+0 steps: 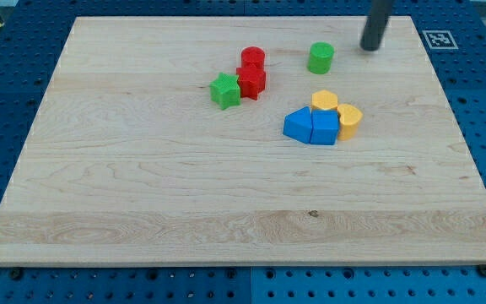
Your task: Push the green circle into the red star
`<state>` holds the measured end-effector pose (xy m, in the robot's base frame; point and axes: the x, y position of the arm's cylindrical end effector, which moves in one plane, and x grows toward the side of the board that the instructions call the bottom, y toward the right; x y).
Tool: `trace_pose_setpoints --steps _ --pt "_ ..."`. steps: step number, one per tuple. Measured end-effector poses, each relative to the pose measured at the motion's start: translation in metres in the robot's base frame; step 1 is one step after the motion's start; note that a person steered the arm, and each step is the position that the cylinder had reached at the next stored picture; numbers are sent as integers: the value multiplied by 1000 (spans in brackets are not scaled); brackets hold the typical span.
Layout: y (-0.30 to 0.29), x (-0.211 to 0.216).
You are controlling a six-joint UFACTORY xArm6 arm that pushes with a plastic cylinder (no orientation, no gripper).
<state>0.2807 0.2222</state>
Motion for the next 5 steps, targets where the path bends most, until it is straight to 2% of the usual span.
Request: trace_pose_setpoints --steps 1,2,5 --pt "4 8" --pt "-20 5" --pt "-130 16"
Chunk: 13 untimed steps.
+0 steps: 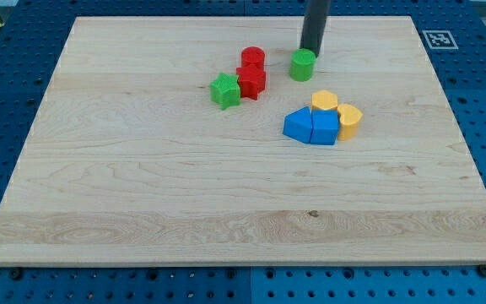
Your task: Push the green circle into the red star
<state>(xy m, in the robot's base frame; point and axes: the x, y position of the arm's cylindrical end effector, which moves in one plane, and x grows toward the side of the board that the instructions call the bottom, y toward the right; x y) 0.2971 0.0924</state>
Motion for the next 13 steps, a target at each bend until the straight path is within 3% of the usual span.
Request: trace_pose_setpoints --steps 2,3,5,10,13 --pt "8 0" --pt "50 -7" --pt "64 22" --pt "-29 43" --pt "-38 73"
